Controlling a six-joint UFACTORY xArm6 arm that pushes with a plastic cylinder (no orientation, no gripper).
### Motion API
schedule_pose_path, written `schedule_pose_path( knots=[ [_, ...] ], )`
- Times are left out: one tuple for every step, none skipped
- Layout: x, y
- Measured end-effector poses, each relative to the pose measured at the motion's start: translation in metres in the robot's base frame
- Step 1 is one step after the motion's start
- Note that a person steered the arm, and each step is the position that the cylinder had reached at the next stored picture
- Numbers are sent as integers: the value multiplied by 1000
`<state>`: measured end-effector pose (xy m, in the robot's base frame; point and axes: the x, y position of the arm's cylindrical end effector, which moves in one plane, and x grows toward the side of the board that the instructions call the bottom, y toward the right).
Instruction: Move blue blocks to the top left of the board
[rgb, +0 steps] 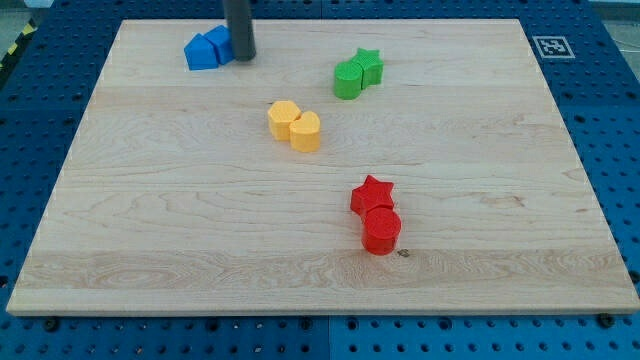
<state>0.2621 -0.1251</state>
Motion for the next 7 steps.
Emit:
schedule_pose_path(
  knots=[
    [-21,-17],
    [-29,-27],
    [-32,-1],
    [-54,10],
    [-70,-5],
    [-70,-13],
    [-70,-40]
  ],
)
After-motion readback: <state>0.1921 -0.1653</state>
